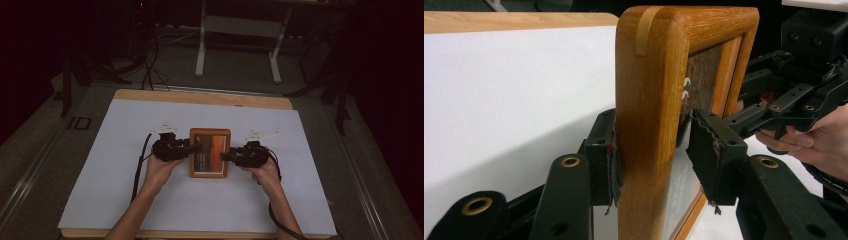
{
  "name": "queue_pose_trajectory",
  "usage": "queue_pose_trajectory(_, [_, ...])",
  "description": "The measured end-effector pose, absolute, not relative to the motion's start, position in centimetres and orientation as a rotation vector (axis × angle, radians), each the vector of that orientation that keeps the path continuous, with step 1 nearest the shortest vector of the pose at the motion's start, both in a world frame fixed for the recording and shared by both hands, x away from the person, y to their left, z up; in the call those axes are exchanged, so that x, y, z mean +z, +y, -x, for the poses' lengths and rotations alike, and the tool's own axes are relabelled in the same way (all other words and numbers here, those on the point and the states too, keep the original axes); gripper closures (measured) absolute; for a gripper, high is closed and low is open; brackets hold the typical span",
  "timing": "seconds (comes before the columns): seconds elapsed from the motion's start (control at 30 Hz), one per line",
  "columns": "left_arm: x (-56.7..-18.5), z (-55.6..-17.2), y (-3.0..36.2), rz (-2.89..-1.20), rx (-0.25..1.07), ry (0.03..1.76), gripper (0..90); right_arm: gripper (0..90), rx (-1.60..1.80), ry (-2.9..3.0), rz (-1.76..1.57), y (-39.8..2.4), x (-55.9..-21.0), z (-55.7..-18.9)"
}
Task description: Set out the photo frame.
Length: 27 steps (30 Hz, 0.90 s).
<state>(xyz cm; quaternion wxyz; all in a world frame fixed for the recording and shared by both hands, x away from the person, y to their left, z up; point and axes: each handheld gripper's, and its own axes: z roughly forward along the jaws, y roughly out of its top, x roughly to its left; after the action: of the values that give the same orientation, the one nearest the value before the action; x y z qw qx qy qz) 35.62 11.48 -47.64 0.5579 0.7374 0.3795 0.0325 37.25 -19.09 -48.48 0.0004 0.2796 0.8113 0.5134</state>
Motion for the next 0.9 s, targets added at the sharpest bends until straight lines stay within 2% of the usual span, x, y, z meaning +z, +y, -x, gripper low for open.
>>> queue_pose_trajectory(0.9, [-48.2,-35.9,11.0,-1.763,0.076,0.887,57.4,64.2,1.636,2.546,-0.913,-19.6,-49.6,-37.4])
